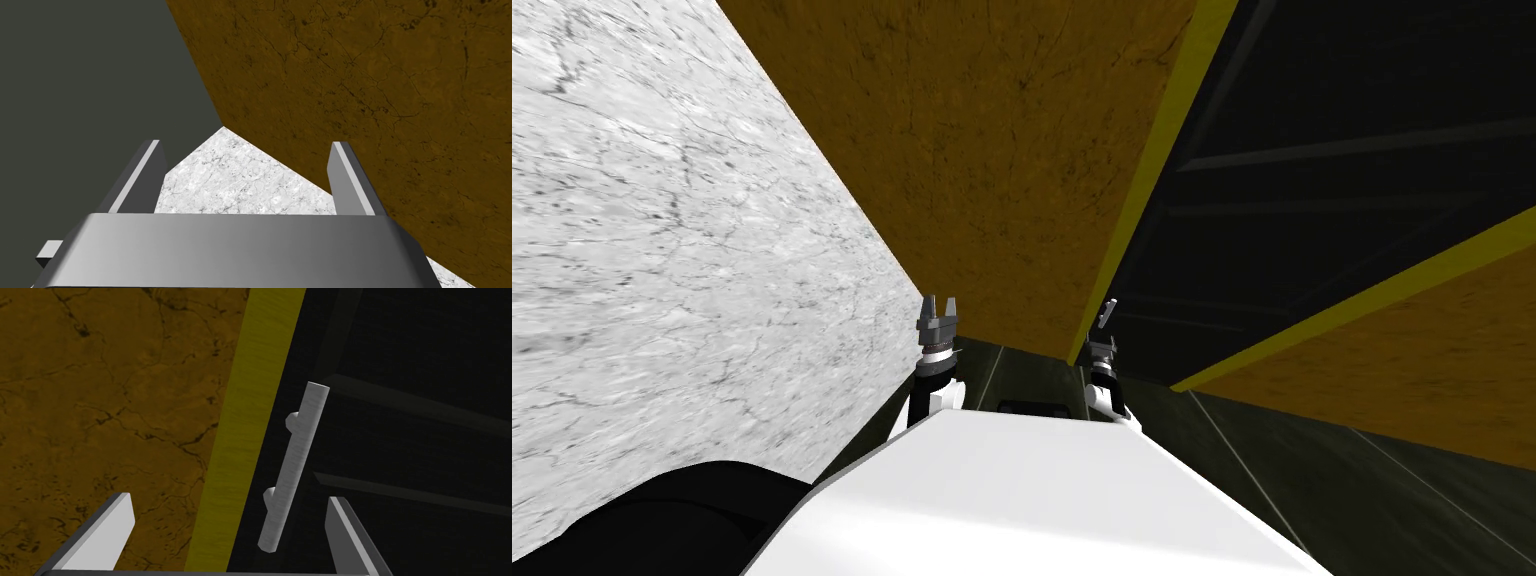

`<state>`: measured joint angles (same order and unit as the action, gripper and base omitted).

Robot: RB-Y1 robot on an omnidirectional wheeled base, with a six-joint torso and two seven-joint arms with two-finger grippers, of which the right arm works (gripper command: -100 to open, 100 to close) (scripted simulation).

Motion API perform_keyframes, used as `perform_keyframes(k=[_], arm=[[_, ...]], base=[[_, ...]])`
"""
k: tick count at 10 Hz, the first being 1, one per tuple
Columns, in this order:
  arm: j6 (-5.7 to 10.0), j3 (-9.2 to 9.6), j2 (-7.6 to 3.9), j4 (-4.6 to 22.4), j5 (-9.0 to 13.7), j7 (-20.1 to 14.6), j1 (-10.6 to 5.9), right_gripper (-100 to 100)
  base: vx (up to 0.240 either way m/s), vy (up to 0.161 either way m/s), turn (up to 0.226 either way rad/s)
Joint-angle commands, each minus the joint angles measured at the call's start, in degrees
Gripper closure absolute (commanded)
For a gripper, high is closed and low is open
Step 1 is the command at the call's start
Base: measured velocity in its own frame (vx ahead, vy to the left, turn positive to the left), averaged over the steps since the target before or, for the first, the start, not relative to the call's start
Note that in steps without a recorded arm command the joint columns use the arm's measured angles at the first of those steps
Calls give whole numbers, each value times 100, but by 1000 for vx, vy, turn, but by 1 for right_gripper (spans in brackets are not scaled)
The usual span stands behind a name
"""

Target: Pull the door open

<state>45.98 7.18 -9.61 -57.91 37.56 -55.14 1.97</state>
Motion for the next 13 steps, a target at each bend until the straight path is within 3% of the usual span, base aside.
perform_keyframes(k=[1, 13], arm=[[27, 22, -16, 162, 107, -188, -44, -100], [300, 172, -101, 1583, 806, -1411, -580, -100]], base=[[-34, -197, 189], [-20, -158, 172]])
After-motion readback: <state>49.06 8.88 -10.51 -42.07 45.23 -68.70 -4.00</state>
